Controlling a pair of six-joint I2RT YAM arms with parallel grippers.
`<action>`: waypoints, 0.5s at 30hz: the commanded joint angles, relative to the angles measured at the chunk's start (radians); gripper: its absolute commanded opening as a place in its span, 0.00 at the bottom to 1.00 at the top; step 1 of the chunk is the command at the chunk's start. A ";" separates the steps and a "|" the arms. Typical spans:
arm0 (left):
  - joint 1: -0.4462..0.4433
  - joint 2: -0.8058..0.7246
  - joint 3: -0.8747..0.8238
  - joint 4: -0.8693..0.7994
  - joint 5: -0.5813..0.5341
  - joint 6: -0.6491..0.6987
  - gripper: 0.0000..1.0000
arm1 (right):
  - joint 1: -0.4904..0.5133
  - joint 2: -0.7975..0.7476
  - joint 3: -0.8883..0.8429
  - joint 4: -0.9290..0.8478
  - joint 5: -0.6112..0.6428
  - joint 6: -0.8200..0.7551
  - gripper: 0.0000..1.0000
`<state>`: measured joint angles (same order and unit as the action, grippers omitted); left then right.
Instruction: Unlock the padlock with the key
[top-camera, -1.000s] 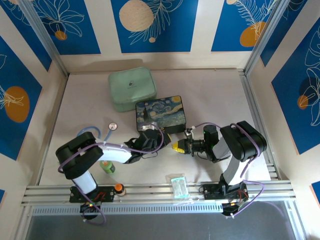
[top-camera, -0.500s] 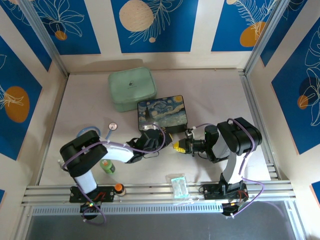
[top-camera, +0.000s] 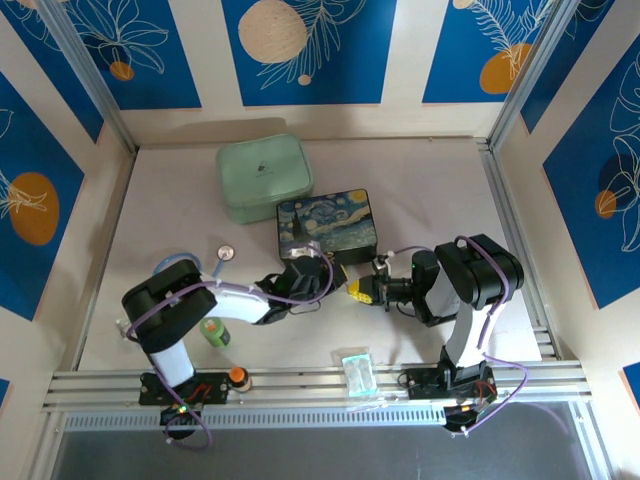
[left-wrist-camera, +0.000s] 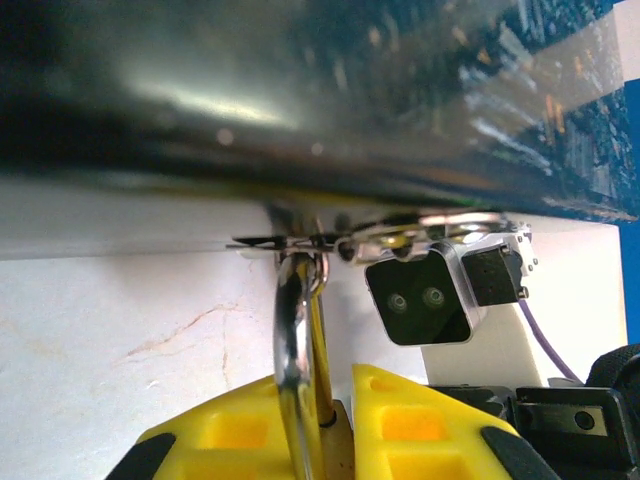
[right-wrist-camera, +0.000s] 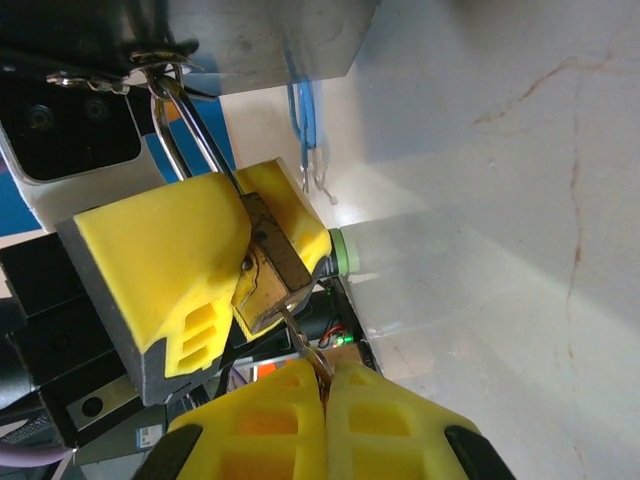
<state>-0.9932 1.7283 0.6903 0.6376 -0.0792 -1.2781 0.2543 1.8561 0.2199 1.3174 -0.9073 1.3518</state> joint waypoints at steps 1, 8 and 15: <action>-0.081 0.005 0.042 0.011 0.176 -0.003 0.00 | -0.011 -0.065 0.014 0.080 0.150 0.015 0.00; -0.082 0.007 0.034 0.042 0.182 -0.019 0.00 | -0.013 -0.110 -0.001 0.007 0.206 -0.017 0.00; -0.086 -0.003 0.011 0.040 0.162 -0.017 0.00 | -0.017 -0.066 -0.007 0.076 0.223 0.022 0.07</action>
<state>-1.0019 1.7313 0.7059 0.6495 -0.0811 -1.2858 0.2527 1.7786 0.1936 1.3014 -0.8452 1.3647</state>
